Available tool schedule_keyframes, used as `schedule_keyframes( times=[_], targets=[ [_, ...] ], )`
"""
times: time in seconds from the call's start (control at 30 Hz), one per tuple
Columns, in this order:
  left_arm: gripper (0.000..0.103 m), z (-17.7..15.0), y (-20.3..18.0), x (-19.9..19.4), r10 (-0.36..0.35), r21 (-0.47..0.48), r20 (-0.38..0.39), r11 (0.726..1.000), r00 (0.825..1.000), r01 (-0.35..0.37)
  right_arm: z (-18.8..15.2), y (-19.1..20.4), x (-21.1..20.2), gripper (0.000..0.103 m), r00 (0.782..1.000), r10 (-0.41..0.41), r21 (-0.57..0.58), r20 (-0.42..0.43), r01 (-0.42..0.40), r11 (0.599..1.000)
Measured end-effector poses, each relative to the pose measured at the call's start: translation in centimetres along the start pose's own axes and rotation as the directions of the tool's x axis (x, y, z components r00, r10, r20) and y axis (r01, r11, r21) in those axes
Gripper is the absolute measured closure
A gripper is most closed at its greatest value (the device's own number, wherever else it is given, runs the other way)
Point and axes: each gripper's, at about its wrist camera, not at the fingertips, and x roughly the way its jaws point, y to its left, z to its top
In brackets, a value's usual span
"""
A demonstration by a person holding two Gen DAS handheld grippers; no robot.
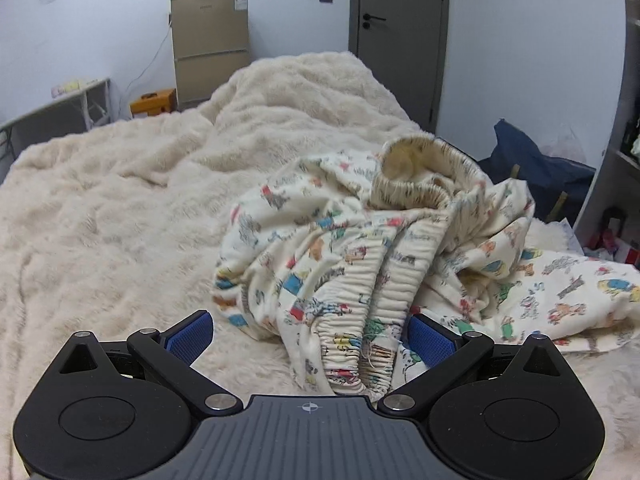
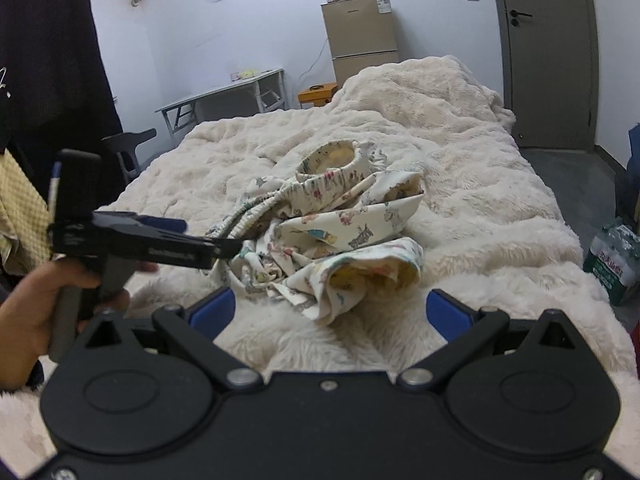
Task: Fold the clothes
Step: 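Reach the left gripper to the garment's elastic cuff and close on it, then lift the cuff with the left gripper while the right gripper grasps another garment edge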
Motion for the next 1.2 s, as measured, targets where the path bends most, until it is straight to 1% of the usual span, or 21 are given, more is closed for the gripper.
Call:
schedule_keyframes(
  times=[0.03,0.1,0.17,0.2,0.23,0.3,0.37,0.4,0.47,0.5,0.57,0.63,0.7,0.73,0.8,0.9,0.93,0.97,1.0,1.13,1.2],
  targets=[
    [0.003,0.0,0.1,0.1,-0.008,-0.006,0.001,1.0,1.0,0.008,0.0,0.0,0.0,0.0,1.0,0.01,0.0,-0.001,-0.01,1.0],
    [0.011,0.0,0.2,0.3,-0.026,-0.014,0.006,1.0,1.0,0.026,0.0,0.1,0.1,0.0,1.0,0.027,-0.005,-0.007,-0.027,1.0],
    [0.026,0.2,0.4,0.1,-0.053,-0.012,0.013,0.999,0.999,0.053,0.0,0.3,0.0,0.0,0.999,0.038,-0.016,-0.007,-0.038,0.999],
    [0.036,0.4,0.5,-0.1,-0.066,-0.01,0.019,0.998,0.998,0.066,0.0,0.4,0.0,0.0,0.999,0.042,-0.022,-0.006,-0.042,0.999],
    [0.041,0.5,0.5,-0.3,-0.075,-0.008,0.026,0.997,0.997,0.075,-0.1,0.5,-0.1,0.0,0.999,0.049,-0.031,-0.008,-0.049,0.998],
    [0.065,0.8,0.6,-1.0,-0.075,0.002,0.058,0.997,0.995,0.075,-0.1,0.6,-0.2,0.0,0.999,0.053,-0.038,-0.007,-0.053,0.998],
    [0.076,1.0,0.3,-1.7,-0.057,0.019,0.097,0.998,0.994,0.055,0.0,0.7,-0.3,0.0,0.998,0.056,-0.046,-0.006,-0.056,0.997],
    [0.077,1.0,0.2,-2.0,-0.053,0.027,0.106,0.998,0.993,0.05,0.0,0.7,-0.3,0.0,0.998,0.058,-0.049,-0.005,-0.058,0.997],
    [0.076,0.7,-0.8,-1.8,-0.033,0.074,0.108,0.997,0.994,0.025,0.0,0.7,-0.4,0.0,0.998,0.057,-0.051,-0.004,-0.057,0.997],
    [0.07,0.6,-1.1,-1.5,-0.023,0.091,0.099,0.996,0.995,0.014,0.0,0.7,-0.4,0.0,0.998,0.057,-0.052,-0.003,-0.057,0.997],
    [0.068,0.2,-1.7,-0.9,-0.008,0.122,0.084,0.993,0.996,-0.002,0.0,0.7,-0.5,0.0,0.998,0.059,-0.052,-0.004,-0.059,0.997],
    [0.075,-0.2,-2.1,-0.4,-0.008,0.147,0.081,0.989,0.997,-0.004,0.0,0.7,-0.5,0.0,0.998,0.058,-0.059,-0.006,-0.058,0.997],
    [0.085,-0.4,-2.4,-0.9,-0.007,0.177,0.109,0.984,0.994,-0.012,0.0,0.7,-0.5,0.0,0.998,0.057,-0.063,-0.005,-0.057,0.996],
    [0.085,-0.5,-2.6,-1.3,-0.004,0.194,0.127,0.981,0.992,-0.021,0.1,0.7,-0.5,0.0,0.998,0.056,-0.065,-0.003,-0.057,0.996],
    [0.087,-0.9,-3.3,-3.4,-0.002,0.279,0.196,0.959,0.981,-0.054,0.3,0.7,-0.7,0.0,0.998,0.055,-0.072,0.006,-0.055,0.996],
    [0.087,-1.8,-4.7,-7.1,-0.02,0.411,0.295,0.905,0.955,-0.108,0.5,0.6,-1.3,0.0,0.998,0.063,-0.09,0.026,-0.061,0.994],
    [0.087,-2.1,-5.0,-7.8,-0.025,0.439,0.309,0.89,0.951,-0.119,0.7,0.5,-1.6,0.001,0.997,0.07,-0.101,0.037,-0.066,0.993],
    [0.087,-2.7,-5.3,-8.9,-0.03,0.482,0.321,0.865,0.947,-0.136,0.8,0.3,-1.8,0.001,0.996,0.075,-0.108,0.043,-0.07,0.992],
    [0.087,-3.2,-5.5,-9.6,-0.041,0.504,0.32,0.853,0.947,-0.133,0.9,0.2,-2.1,0.001,0.996,0.079,-0.115,0.048,-0.073,0.991],
    [0.086,-4.7,-5.9,-11.4,-0.087,0.53,0.29,0.844,0.953,-0.084,1.7,-1.1,-2.6,0.001,0.995,0.068,-0.126,0.076,-0.058,0.99],
    [0.086,-5.2,-6.4,-11.8,-0.107,0.525,0.283,0.849,0.953,-0.06,1.8,-1.3,-2.6,0.001,0.995,0.072,-0.116,0.072,-0.063,0.991]
  ],
)
